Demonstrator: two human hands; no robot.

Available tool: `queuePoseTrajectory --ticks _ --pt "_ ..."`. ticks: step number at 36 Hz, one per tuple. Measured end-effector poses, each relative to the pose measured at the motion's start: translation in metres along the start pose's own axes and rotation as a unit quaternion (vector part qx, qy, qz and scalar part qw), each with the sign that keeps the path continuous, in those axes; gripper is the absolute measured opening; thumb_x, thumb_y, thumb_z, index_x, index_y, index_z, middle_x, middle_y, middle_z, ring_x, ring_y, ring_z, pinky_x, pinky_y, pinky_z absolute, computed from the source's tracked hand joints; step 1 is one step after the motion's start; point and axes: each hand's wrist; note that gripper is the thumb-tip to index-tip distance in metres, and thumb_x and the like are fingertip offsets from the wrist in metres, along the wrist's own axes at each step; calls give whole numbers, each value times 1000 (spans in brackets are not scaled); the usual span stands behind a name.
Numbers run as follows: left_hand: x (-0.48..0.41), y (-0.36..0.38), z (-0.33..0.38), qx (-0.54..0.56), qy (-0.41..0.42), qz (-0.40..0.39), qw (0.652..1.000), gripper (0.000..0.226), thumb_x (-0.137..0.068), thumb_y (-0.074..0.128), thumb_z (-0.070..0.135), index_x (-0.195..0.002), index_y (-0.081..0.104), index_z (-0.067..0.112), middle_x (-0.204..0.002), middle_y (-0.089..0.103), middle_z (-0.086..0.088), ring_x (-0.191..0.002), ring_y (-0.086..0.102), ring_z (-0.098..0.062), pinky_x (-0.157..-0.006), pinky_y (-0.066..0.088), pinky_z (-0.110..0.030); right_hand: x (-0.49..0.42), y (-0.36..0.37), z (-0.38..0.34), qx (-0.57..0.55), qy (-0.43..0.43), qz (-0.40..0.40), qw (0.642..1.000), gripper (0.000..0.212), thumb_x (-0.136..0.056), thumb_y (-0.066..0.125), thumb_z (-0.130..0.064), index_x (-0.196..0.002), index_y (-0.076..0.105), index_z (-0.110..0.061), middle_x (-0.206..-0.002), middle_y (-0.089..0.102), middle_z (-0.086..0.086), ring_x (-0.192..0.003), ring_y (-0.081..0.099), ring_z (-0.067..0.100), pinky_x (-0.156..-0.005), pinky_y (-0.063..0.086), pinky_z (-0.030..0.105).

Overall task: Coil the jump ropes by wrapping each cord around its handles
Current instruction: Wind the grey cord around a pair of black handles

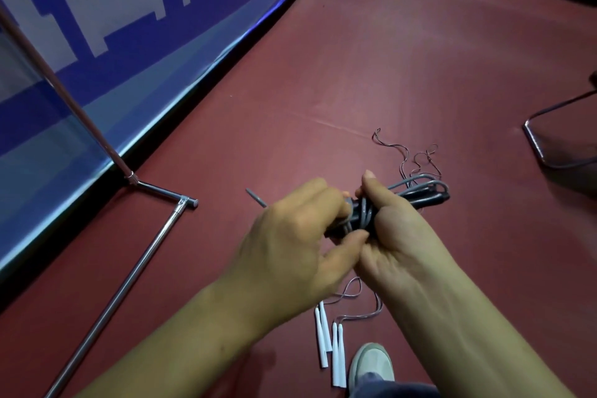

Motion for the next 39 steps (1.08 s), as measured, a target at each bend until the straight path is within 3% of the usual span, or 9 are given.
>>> queuePoseTrajectory --ticks 4,12,17,21,25,28,33,36,39 --pt "-3 1 2 8 -89 34 995 35 -74 81 41 -72 64 10 -74 68 1 -73 68 -22 -60 53 -40 -2 -4 8 8 -10 1 1000 34 -103 58 -29 -78 49 -8 -69 50 8 -47 60 17 -50 58 27" --pt "0 5 17 -2 -150 80 986 23 -72 81 17 -64 60 14 -60 63 2 -57 59 -18 -52 46 -38 3 -1 18 26 -13 -3 1000 34 -102 58 -32 -76 51 -11 -55 49 3 -49 54 16 -50 56 25" --pt "0 0 22 86 -201 118 969 17 -74 82 8 -67 67 11 -71 71 9 -75 71 -7 -66 55 -26 9 4 15 29 -20 -25 999 37 -103 57 -32 -74 51 -10 -56 53 6 -46 59 16 -51 58 25" --pt "1 0 25 101 -196 143 965 13 -76 75 16 -69 66 11 -74 70 3 -72 70 -17 -64 57 -36 19 13 9 19 -27 -46 998 29 -102 51 -23 -75 51 -10 -56 55 9 -44 61 17 -60 54 30" --pt "1 0 27 104 -190 161 963 13 -77 73 15 -68 65 10 -72 70 1 -70 69 -20 -61 56 -36 22 15 8 -4 -28 -59 998 25 -99 56 -23 -78 57 -10 -56 57 9 -44 61 18 -60 57 29" --pt "-1 -2 30 118 -207 173 956 18 -79 76 7 -67 64 12 -69 70 5 -63 67 -12 -59 54 -27 22 12 12 0 -42 -91 995 25 -97 60 -30 -80 60 -11 -65 60 13 -58 65 22 -79 59 41" --pt "-4 -8 32 173 -247 168 939 26 -78 75 -3 -63 64 16 -69 72 15 -62 65 4 -60 46 -9 24 8 17 -6 -41 -116 992 43 -89 67 -26 -49 65 -8 -73 63 14 -70 69 27 -89 57 49" --pt "-5 -11 31 172 -233 171 942 28 -79 76 -2 -62 63 16 -66 69 15 -59 62 5 -59 44 -8 25 8 16 -2 -34 -150 988 12 -75 68 -11 -80 61 -3 -82 61 15 -93 65 30 -105 50 50" --pt "-5 -11 30 133 -183 174 958 23 -81 79 0 -67 66 12 -68 69 13 -65 63 9 -64 44 -6 27 12 13 1 -52 -172 984 21 -70 61 0 -85 53 -11 -79 63 16 -86 67 26 -101 53 46"
Point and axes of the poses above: each hand's wrist, its own x-axis away from the middle knuckle, its own y-axis out of the palm, z = x × y
